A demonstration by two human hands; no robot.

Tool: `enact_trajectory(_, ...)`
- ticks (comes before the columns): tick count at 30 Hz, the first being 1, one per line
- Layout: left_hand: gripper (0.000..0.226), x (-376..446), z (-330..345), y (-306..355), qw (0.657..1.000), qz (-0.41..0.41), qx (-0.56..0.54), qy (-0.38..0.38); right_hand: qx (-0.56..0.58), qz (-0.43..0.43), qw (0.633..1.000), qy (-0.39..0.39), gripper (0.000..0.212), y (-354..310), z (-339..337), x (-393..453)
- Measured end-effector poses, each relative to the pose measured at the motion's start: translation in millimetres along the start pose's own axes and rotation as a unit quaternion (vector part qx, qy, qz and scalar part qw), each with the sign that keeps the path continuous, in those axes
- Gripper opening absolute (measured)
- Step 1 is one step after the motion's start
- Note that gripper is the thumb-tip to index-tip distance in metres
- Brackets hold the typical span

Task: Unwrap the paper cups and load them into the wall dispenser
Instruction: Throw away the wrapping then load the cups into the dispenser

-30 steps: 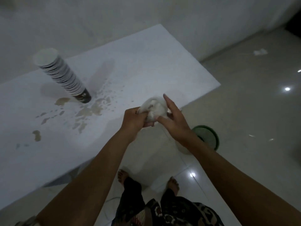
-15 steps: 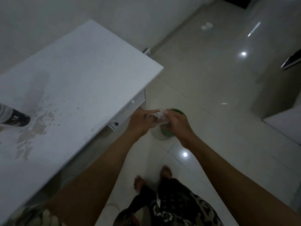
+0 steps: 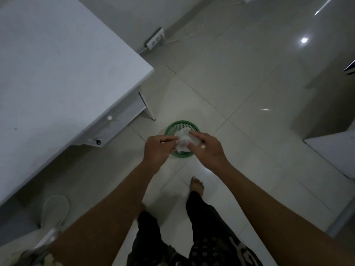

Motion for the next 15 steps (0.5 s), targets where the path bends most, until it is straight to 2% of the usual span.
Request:
enact_trajectory(7, 0.038, 72, 42, -39, 0.997, -0.042, 0.064, -0.02, -0.024, -0.01, 0.999, 0.032, 0.039, 52, 12, 80)
enact_trajectory(11, 0.049, 98, 43, -43, 0.986, -0.013, 0.168, -0.015, -0.047, -0.016, 0.998, -0.027, 0.05, 69, 28, 107)
enact_trajectory(15, 0.049, 108, 40, -38, 0.975, 0.025, 0.221, -0.009, -0.118, -0.052, 0.991, -0.023, 0.042, 70, 21, 120)
Point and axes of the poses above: each hand's wrist, its own x-axis towards the middle knuckle, its own z-axis out of the palm, y = z × x, the point moved 6 cm from there along x, towards the middle knuckle, and after that the axes turned 15 degrees about -x, right-handed, at the moved point
